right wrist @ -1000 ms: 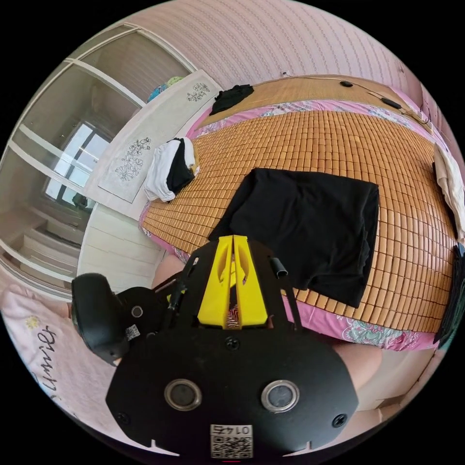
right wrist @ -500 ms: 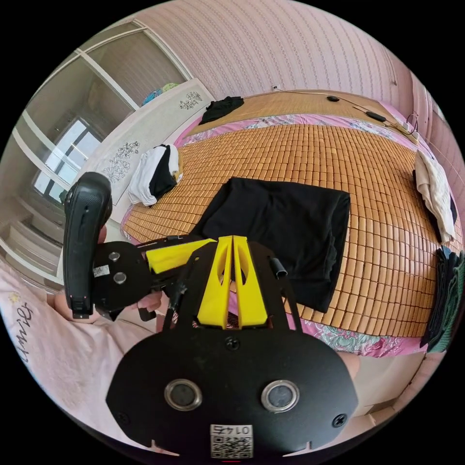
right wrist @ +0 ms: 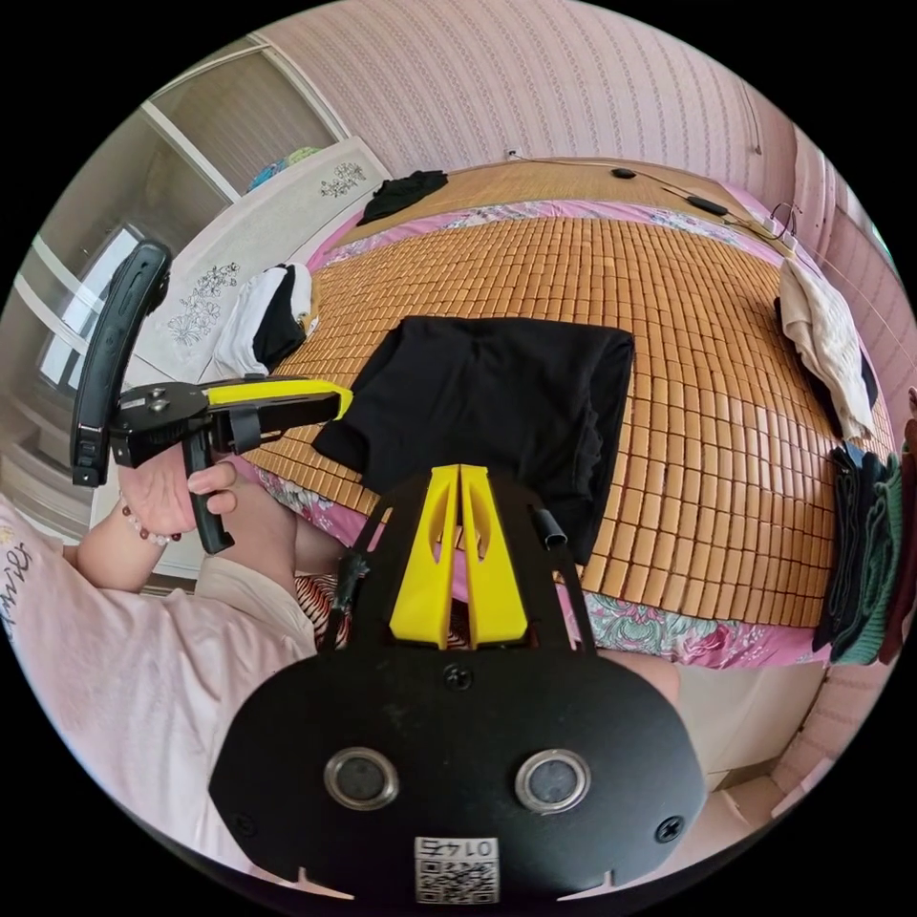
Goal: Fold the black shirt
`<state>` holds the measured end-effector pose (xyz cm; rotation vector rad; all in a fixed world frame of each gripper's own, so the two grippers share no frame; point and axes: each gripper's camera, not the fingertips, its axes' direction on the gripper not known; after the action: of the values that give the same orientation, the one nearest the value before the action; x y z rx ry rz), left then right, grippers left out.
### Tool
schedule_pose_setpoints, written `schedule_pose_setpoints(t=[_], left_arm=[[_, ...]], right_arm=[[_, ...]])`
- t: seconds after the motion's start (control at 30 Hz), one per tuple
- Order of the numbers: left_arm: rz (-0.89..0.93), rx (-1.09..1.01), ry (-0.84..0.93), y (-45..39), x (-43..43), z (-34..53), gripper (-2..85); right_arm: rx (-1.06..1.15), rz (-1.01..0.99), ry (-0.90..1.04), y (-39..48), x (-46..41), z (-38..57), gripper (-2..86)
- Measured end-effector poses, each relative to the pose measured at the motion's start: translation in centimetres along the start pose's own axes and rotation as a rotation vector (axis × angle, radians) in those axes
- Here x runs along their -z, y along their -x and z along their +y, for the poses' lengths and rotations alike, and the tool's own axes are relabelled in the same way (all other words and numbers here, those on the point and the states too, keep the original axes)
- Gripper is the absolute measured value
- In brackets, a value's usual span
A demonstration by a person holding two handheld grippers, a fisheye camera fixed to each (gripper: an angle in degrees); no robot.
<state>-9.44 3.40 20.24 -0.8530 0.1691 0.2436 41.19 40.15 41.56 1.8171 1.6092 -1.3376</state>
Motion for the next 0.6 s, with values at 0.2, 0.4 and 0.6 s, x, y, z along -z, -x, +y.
schedule_pose_setpoints(t=[0.2,0.4,0.6], left_arm=[[0.234,-0.066,-0.074,3.4,-0.2,1.6,-0.8],[0.494,-0.384,-0.187,6.4,-1.2,4.3,-0.5],[0.416,-0.486,-0.219,8.3,-2.4,6.7,3.7]], right_arm=[[-0.012,0.056,0.041,-1.0,-2.1,0.5,7.8],[-0.066,0.194,0.085,-3.6,-4.7,1.1,13.1],[-0.143,0.203,0.157,-6.3,-7.6,1.2,13.2]])
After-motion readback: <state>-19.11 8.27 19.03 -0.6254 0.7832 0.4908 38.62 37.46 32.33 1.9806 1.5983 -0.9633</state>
